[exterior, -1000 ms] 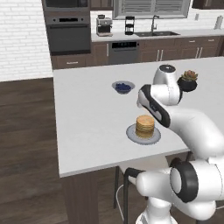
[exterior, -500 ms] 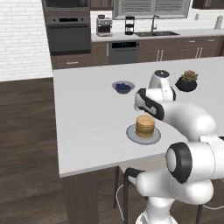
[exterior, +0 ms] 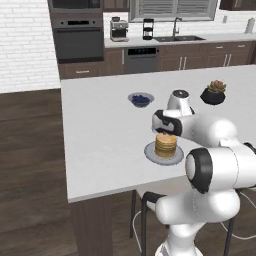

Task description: Take the strawberry from the fridge and place it on top of the pancake, located on the dining counter.

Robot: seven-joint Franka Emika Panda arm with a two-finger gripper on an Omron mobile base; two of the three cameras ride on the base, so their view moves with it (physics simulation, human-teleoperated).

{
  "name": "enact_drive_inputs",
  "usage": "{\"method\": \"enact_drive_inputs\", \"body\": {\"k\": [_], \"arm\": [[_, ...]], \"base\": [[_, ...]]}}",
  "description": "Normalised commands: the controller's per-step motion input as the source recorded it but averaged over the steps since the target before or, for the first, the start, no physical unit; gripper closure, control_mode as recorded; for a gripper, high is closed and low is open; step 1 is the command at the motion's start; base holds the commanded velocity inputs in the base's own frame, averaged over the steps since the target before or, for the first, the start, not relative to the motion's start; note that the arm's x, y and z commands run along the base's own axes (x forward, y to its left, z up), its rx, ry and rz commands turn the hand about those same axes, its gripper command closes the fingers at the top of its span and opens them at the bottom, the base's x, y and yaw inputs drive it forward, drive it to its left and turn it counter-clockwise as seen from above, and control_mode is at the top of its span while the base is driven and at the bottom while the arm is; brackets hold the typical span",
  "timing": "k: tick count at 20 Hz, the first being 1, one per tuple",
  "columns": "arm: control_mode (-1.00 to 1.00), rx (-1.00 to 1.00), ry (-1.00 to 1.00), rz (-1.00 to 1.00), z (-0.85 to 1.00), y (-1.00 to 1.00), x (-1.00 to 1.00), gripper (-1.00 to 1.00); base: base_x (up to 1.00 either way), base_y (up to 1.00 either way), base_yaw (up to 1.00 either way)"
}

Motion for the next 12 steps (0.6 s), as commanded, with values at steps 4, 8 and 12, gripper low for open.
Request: {"method": "enact_drive_inputs", "body": {"k": [4,8,12], "arm": [[-1.00,-0.01,0.00,0.00,-0.38,-0.25,0.12,1.00],[-1.00,0.00,0.00,0.00,-0.19,-0.05,0.00,1.00],[-1.00,0.00,0.00,0.00,-0.11,0.00,0.00,1.00]], "base": [[0.00,0.00,0.00],[0.00,0.00,0.00],[0.00,0.00,0.00]]}}
